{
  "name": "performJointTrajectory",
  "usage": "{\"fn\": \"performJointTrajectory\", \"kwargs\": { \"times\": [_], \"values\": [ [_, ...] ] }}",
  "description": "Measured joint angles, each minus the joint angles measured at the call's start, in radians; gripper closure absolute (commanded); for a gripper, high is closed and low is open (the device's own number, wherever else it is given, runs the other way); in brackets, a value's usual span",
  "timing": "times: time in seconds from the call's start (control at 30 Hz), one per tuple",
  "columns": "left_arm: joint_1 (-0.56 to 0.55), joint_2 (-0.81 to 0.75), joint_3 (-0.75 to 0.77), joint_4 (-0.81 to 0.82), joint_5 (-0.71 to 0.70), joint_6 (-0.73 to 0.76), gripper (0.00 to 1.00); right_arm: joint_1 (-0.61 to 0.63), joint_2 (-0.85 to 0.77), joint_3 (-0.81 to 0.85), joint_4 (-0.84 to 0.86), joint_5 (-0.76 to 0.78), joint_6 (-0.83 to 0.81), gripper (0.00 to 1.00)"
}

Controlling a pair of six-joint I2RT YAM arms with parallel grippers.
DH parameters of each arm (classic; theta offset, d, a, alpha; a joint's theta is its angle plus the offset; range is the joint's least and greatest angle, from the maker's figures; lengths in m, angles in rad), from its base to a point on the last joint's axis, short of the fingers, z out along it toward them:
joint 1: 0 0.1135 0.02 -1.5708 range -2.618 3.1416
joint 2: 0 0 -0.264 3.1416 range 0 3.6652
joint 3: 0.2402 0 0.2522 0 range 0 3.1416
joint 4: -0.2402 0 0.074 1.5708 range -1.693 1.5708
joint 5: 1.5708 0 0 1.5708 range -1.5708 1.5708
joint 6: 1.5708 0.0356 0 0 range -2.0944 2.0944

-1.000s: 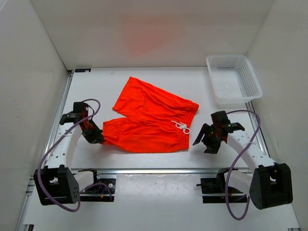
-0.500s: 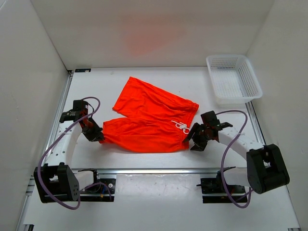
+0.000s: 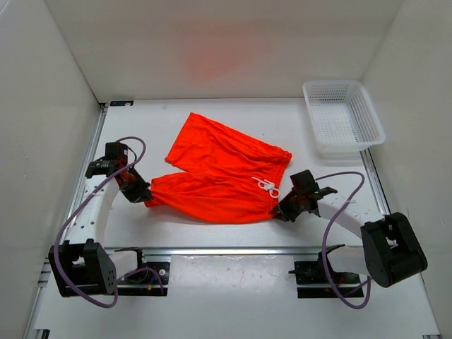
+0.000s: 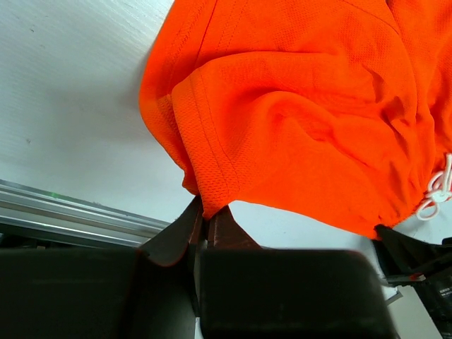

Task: Fold and stack the shorts
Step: Fold the shorts

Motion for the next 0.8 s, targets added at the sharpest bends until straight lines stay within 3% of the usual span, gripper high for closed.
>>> {"fn": "performJointTrajectory", "kwargs": {
  "times": [0.03, 0.3, 0.67, 0.8],
  "values": [
    [0.0, 0.0, 0.0, 0.001, 0.0, 0.0, 0.9, 0.0, -0.002, -0.003, 0.003, 0.023, -0.001, 1.0],
    [0.001, 0.011, 0.102, -0.029, -0.013, 0.004, 0.9, 0.0, -0.123, 0.066, -0.133, 0.176, -0.087, 1.0],
    [-0.001, -0.035, 0.169, -0.078, 0.018, 0.005, 0.9, 0.001, -0.397, 0.117, -0.494, 0.194, -0.161, 1.0],
    [-0.044, 0.101, 0.352, -0.114, 0.027, 0.013, 0.9, 0.0, -0.38, 0.216, -0.603, 0.21, -0.155, 1.0]
  ]
}}
